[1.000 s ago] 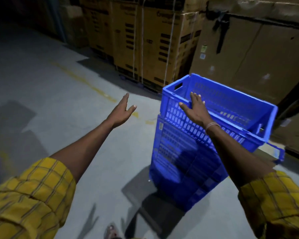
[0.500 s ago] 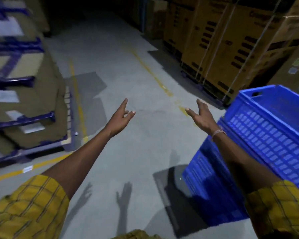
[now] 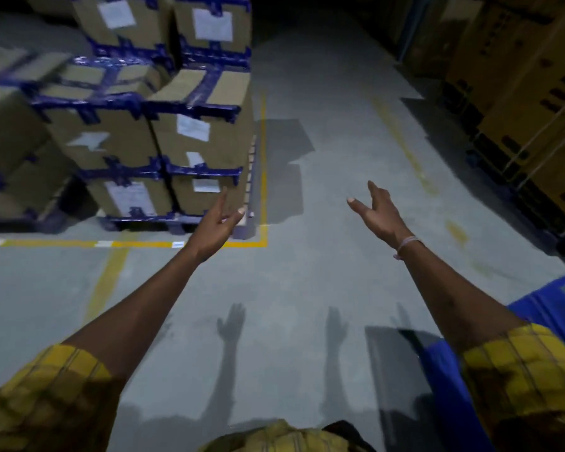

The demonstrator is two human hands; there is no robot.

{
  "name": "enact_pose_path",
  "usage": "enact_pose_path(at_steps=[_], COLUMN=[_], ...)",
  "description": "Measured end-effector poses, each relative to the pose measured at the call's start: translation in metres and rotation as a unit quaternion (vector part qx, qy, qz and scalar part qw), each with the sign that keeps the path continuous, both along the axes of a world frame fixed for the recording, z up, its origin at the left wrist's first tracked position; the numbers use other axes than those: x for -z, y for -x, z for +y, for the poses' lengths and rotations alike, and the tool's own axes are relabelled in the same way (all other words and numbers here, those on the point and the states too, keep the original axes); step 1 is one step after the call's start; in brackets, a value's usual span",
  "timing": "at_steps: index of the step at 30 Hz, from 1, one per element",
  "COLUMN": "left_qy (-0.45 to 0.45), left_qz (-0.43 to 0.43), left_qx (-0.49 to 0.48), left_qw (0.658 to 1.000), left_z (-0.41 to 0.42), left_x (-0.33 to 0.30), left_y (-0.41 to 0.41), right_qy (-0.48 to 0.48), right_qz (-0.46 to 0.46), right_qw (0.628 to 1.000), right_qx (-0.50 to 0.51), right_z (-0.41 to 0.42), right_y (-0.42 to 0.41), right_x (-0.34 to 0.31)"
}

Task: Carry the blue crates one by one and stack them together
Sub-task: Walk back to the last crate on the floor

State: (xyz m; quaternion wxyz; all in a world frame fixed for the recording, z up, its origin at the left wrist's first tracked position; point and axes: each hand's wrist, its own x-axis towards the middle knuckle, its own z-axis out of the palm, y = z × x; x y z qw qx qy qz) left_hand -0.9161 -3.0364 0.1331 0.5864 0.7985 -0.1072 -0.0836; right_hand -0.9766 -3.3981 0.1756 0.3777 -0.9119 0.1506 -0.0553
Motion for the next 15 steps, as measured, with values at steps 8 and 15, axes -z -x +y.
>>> enact_pose_path(at_steps=[8,15], left_qy=[0.020,0.009], left_qz=[0.014,0.013], left_qx=[-0.163,-0.295], left_qw=[0.986,0.955], left_z=[0.195,0.341], left_x=[0.023,0.042], left_y=[0.034,0.062], right_qy=[-0.020,-0.029], right_qz=[0.028,0.032], right_qw=[0.989,0.959], right_qx=[-0.145,-0.279], right_z=[0.192,0.361], right_y=[-0.071,-0.148], right_x=[0.021,0.040])
